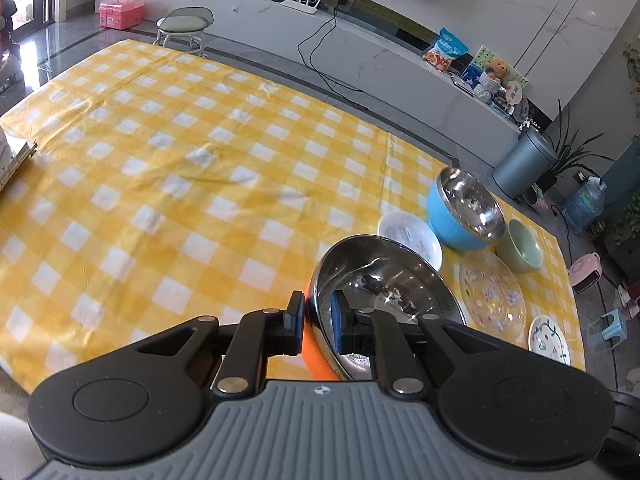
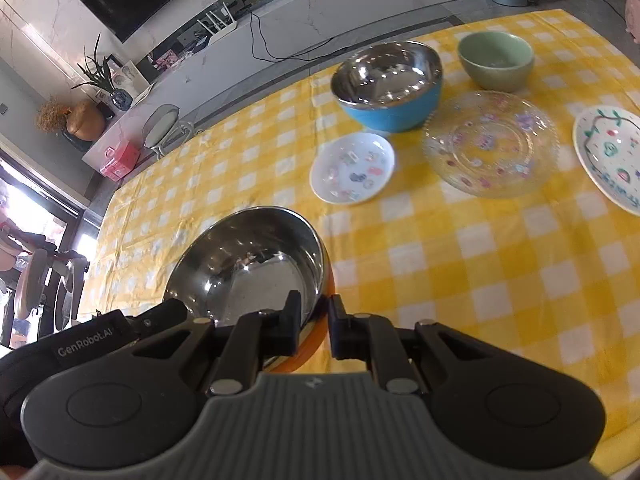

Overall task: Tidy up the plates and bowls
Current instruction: 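Lift the orange bowl off the table with the left gripper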

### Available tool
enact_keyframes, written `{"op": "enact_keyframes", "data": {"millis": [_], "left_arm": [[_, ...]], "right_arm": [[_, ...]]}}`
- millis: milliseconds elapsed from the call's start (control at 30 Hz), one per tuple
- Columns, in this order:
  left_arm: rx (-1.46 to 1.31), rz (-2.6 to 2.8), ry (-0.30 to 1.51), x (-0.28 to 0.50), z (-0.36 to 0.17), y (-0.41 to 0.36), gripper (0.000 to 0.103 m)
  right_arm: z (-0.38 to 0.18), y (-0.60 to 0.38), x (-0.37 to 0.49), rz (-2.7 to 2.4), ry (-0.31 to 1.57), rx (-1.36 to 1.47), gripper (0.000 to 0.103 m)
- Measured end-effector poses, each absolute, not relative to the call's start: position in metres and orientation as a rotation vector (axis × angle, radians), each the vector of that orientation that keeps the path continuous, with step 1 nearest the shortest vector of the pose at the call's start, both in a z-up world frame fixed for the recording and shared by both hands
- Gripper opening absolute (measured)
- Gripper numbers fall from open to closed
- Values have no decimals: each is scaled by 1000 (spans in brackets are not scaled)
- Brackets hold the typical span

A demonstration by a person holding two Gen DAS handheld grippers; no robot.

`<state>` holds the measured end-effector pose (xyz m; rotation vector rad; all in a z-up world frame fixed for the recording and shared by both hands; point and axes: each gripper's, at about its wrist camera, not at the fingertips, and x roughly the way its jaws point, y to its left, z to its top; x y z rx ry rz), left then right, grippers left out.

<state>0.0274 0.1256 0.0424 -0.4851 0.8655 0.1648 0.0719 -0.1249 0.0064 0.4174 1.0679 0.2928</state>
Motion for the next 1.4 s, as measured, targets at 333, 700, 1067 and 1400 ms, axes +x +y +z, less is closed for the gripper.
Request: {"op": "enact_keyframes", "data": {"millis": [333, 700, 1067, 1400], "left_arm": [[-513, 139, 880, 12, 24, 110, 15], [-500, 155, 921, 9, 5, 114, 15], [-516, 150, 953, 5, 0, 119, 15], [-478, 174, 929, 1, 14, 117, 24]], "right_arm": [[-8, -150, 51, 277, 1077, 445, 12], [-24, -143, 51, 281, 1096, 423, 12], [-28, -145, 46, 286, 1131, 461, 11], [-19, -143, 39, 295, 1118, 400, 28]]}}
